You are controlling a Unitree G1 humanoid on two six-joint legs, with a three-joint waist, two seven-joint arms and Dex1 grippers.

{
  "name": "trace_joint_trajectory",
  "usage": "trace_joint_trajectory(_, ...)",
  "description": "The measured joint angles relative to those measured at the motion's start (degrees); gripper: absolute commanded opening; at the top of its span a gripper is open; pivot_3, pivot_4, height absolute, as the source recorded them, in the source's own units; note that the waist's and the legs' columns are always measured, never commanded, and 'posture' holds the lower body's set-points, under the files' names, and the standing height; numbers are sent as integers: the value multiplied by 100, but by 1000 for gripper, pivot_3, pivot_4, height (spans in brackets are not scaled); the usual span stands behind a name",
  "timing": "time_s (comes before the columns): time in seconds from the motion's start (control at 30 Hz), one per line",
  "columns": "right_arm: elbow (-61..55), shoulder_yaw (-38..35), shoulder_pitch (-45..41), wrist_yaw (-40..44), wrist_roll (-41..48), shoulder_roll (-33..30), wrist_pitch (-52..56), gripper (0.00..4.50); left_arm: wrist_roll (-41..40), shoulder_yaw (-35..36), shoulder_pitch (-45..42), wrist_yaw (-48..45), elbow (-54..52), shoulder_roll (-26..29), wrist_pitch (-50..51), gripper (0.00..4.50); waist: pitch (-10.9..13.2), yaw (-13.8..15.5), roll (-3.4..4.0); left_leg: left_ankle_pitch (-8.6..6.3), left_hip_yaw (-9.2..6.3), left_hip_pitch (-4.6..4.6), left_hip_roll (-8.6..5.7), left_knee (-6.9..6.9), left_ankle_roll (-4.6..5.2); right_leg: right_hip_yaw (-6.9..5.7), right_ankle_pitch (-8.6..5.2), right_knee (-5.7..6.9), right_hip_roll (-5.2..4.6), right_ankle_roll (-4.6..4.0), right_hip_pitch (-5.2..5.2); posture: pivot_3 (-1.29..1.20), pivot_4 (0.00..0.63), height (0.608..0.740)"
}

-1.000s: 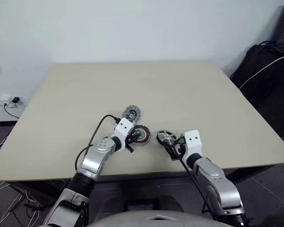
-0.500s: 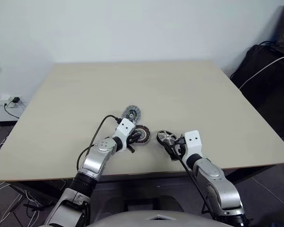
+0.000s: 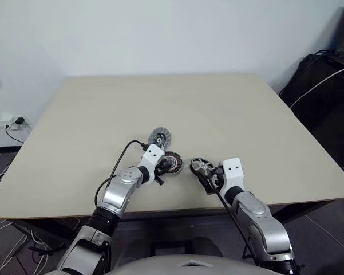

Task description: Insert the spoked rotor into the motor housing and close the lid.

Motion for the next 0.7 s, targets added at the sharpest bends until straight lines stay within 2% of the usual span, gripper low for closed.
trace_joint_trajectory(0.1, 0, 0, 4, -2, 0, 4, -2, 4500, -27, 18, 6, -4, -19, -2, -11, 3272, 0, -1, 0, 0, 0, 0, 0, 0, 0, 1, 0, 0, -1, 0, 0, 0, 0, 740)
trace_joint_trajectory(0.3, -3, -2, 13, 4, 2, 1, -5, 4500, -190, 193, 229, -1, -698, 58, -3, 3272, 0, -2, 1, 0, 0, -2, 2, 0, -1, 5, -1, 0, -8, -2, -4, 0, 0, 740)
trace_joint_trajectory(0.43, -6, 0, 10, 10, 3, -1, -4, 4500, -387, 335, 448, -3, -1307, 112, 107, 2408, -1, -6, 2, 0, 0, -2, 2, 0, -1, 7, -2, 0, -10, -5, -4, 0, 0, 740)
trace_joint_trajectory(0.67, -30, 12, -16, 28, 10, 2, 25, 4500, -736, 630, 1052, 7, -2206, 382, 501, 67, -4, -16, 6, 0, 1, 1, 3, 0, -2, 7, -10, 2, -6, -17, -2, 0, 0, 740)
trace_joint_trajectory(0.7, -47, 21, -42, 34, 10, 3, 38, 4500, -776, 712, 1181, 20, -2267, 423, 548, 28, -4, -25, 7, 0, 1, 1, 3, 0, -2, 8, -10, 2, -5, -17, -2, 0, 0, 740)
